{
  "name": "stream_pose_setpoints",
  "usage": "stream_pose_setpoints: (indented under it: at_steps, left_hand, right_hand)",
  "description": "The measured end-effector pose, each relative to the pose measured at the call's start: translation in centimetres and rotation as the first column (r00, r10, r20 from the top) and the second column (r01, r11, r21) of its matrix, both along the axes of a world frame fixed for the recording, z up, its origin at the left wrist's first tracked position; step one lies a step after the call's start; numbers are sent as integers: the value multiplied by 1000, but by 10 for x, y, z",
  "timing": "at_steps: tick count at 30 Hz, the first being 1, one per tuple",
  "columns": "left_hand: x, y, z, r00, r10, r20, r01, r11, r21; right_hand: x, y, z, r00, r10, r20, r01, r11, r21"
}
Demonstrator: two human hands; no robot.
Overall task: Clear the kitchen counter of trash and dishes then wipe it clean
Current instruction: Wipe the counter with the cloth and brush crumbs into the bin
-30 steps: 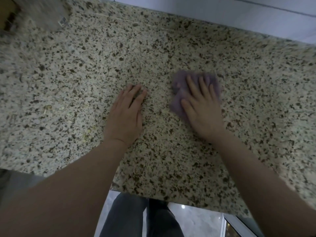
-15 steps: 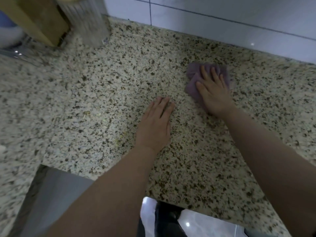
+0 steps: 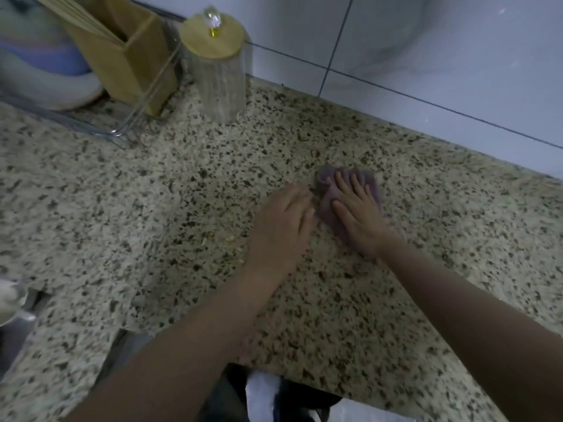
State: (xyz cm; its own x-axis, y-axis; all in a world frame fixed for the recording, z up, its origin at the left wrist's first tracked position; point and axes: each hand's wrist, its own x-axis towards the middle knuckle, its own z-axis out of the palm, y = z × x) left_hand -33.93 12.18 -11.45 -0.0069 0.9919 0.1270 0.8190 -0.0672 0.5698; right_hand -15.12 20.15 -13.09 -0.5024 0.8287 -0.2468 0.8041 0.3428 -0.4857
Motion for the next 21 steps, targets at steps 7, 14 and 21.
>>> stream_pose_setpoints:
  at_steps: [7,14,21]
  left_hand:
    - [-126,24,-14,936,161,-314,-214,966,-143]
    - [-152,28,-23,918,138,-371,-228,951,-209]
    - [-154,31,-11,965,159,-210,-202,958,-203]
  right_hand:
    - [-92,87,-1,989,146,5,-146,981,131]
    - [-146,137,-10,959,260,112,-280,931,233]
    - [-148,37,2,889,457,-33,-435,864,254]
